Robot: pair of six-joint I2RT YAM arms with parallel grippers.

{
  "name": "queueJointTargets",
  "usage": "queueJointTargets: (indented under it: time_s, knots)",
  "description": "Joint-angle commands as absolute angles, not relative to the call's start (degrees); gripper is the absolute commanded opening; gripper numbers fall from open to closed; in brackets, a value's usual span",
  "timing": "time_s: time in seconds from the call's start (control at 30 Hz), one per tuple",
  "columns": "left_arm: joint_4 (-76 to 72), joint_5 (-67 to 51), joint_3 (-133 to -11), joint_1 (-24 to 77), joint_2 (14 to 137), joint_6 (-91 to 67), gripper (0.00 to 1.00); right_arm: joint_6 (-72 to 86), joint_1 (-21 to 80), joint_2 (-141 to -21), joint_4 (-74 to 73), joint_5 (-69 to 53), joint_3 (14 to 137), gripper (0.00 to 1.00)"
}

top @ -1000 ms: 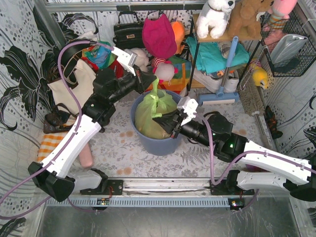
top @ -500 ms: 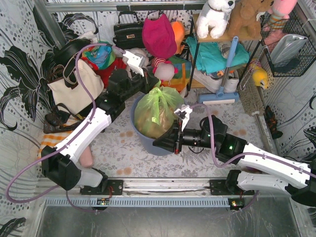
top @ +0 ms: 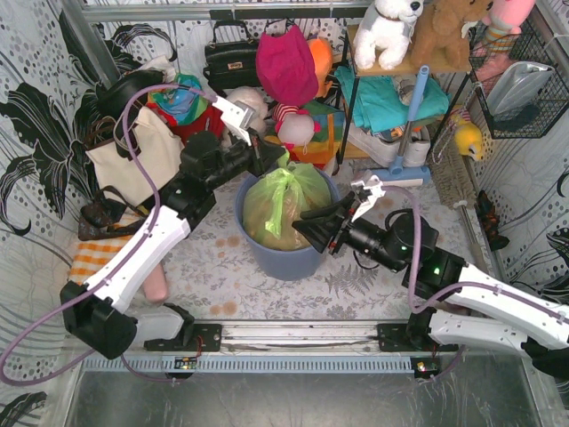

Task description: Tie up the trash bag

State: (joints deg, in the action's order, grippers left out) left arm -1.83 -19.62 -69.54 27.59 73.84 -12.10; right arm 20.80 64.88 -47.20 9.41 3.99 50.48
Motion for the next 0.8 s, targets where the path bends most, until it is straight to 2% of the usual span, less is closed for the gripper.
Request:
queueJointTargets:
  time_s: [0.0,0.13,0.33,0.77]
  knots:
    - [-4.9,-24.4,-68.4,27.2,69.7,-13.3,0.0,20.1,64.8,-50.9,10.2,11.8,55.1,0.36]
    - [-4.3,-26.5,-68.2,27.2,67.5,-13.9,0.0,23.1,64.7,-54.0,10.5,12.7,56.8,0.34]
    - [-3.9,-27.1,-67.6,27.2,66.2,-14.4,0.0,26.7,64.8,-56.5,14.3,7.9,56.5,0.33]
    - [-3.7,-27.5,-68.0,27.2,66.6,-14.4,0.0,32.6,64.7,-56.9,20.7,5.1,54.1,0.36]
